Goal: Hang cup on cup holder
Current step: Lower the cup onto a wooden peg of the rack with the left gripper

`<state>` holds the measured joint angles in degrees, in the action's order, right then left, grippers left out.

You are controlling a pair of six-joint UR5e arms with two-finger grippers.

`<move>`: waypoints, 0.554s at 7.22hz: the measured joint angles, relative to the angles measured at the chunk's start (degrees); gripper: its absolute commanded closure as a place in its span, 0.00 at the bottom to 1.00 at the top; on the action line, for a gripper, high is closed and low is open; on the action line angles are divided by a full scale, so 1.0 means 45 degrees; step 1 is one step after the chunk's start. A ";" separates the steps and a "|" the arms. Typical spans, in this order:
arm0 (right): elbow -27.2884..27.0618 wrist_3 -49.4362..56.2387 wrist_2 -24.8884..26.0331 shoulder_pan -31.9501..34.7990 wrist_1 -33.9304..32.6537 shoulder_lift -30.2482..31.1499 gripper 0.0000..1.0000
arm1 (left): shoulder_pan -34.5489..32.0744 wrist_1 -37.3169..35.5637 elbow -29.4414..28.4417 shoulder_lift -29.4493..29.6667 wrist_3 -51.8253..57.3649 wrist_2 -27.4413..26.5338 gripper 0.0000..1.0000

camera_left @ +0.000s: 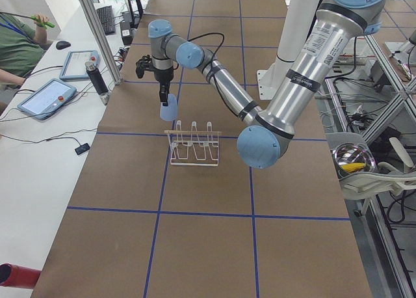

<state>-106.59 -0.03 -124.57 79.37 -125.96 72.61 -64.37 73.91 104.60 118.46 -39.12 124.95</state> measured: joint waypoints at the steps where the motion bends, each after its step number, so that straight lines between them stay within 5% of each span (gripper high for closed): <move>1: -0.0015 -0.0008 -0.0004 -0.0001 0.0002 0.0004 0.00 | -0.0012 0.0065 -0.0145 0.0000 0.0001 0.0160 1.00; 4: -0.0024 -0.0018 0.0022 0.0001 0.0003 -0.0036 0.00 | -0.0058 0.0034 -0.0134 -0.0058 0.0002 0.0921 1.00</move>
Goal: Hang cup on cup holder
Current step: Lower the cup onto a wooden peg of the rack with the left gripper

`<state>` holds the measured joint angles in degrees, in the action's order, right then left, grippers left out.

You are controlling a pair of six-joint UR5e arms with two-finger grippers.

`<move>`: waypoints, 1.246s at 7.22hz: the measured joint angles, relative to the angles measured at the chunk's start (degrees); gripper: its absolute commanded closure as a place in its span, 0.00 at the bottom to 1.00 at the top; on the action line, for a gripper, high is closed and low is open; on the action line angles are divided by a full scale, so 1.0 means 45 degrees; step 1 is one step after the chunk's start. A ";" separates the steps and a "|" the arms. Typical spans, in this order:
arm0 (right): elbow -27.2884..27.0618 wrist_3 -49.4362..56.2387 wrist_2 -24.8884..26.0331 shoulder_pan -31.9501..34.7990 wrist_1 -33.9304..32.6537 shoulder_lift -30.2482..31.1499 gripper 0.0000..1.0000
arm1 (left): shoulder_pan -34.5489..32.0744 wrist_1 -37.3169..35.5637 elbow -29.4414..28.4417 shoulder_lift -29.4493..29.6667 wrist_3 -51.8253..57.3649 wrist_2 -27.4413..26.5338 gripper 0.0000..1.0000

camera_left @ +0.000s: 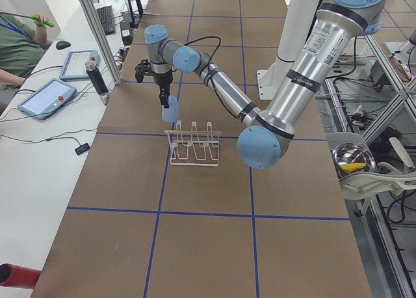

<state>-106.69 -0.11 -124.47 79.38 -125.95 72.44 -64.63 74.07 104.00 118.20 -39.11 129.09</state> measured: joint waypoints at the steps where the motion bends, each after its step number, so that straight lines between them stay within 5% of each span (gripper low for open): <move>1: -0.0001 -0.0008 -0.0002 0.0003 -0.0004 -0.0013 0.00 | -0.0023 -0.0009 0.0020 -0.0048 0.0010 0.0050 1.00; 9: -0.0025 -0.0015 -0.0020 -0.0002 -0.0020 -0.0048 0.00 | -0.0113 -0.0051 -0.0145 -0.0519 0.0566 0.0077 1.00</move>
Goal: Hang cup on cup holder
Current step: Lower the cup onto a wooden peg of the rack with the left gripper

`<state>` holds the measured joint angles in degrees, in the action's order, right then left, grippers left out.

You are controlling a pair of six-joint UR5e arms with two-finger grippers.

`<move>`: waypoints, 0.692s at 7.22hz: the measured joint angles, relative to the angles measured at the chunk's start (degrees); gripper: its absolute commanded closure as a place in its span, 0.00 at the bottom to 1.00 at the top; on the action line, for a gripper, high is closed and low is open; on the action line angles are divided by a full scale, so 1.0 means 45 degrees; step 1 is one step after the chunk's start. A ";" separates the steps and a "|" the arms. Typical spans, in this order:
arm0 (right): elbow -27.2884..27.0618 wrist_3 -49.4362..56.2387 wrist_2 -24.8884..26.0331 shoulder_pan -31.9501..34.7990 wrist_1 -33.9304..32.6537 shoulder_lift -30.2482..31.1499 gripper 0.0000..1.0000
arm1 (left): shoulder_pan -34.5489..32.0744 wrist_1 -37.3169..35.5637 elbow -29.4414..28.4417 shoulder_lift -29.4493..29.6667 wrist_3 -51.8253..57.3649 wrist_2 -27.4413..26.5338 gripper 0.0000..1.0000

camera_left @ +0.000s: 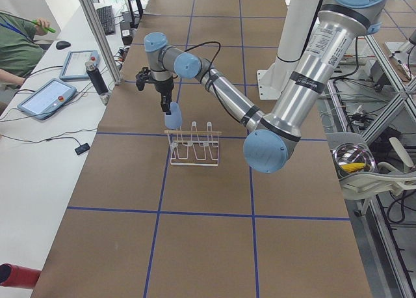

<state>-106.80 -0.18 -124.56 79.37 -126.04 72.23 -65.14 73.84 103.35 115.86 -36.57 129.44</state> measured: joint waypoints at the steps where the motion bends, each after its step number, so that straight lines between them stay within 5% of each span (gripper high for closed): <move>1: -0.0008 0.0000 -0.0008 0.0000 0.0000 -0.0008 0.00 | 0.0018 0.0034 -0.0166 0.0000 0.0000 0.0013 1.00; 3: -0.0029 0.0000 -0.0015 0.0000 0.0001 -0.0014 0.00 | 0.0051 0.0105 -0.0504 0.0018 0.0000 0.0023 1.00; 4: -0.0037 0.0000 -0.0015 0.0000 0.0000 -0.0015 0.00 | 0.0064 0.0122 -0.0610 0.0026 -0.0003 0.0024 0.61; 5: -0.0039 0.0000 -0.0020 0.0000 0.0001 -0.0015 0.00 | 0.0073 0.0130 -0.0675 0.0030 -0.0012 0.0024 0.02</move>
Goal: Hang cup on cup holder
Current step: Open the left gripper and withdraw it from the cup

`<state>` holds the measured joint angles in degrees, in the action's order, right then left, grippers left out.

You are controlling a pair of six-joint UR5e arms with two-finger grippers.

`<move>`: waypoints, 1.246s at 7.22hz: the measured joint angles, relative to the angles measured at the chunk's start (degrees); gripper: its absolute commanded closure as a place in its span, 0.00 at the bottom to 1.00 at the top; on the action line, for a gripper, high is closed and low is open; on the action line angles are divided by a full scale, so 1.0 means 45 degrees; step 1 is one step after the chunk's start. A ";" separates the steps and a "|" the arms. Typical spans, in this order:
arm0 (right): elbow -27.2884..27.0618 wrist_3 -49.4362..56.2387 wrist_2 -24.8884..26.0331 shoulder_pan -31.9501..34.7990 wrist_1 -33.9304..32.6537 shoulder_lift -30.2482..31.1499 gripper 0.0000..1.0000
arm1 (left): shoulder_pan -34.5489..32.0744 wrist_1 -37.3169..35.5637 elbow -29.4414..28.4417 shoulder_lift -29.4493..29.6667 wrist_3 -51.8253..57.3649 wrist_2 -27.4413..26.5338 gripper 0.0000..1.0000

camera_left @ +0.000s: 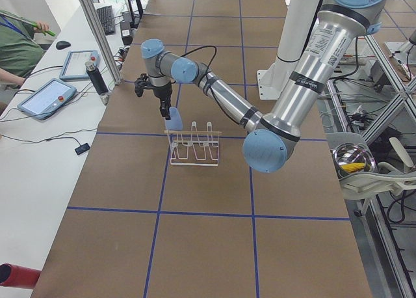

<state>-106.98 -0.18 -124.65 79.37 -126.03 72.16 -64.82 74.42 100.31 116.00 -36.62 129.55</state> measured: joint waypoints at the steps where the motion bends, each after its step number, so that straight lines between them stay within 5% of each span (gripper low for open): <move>1: -0.0008 0.0004 -0.0013 0.0000 0.0004 0.0002 0.00 | 0.0005 0.0016 -0.0028 0.0003 -0.0008 -0.0003 0.01; 7: 0.0078 0.0038 -0.0812 0.0060 0.0122 0.0295 0.00 | -0.0527 -0.0007 0.0583 -0.0397 0.1636 -0.0140 0.01; 9: 0.0120 0.0139 -0.0914 0.0368 0.1686 0.1541 0.00 | -0.1807 -0.0006 0.0764 -0.1124 0.2948 -0.0143 0.01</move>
<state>-106.44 0.45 -128.76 81.02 -118.45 79.09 -72.95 74.40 103.75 110.94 -23.35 128.90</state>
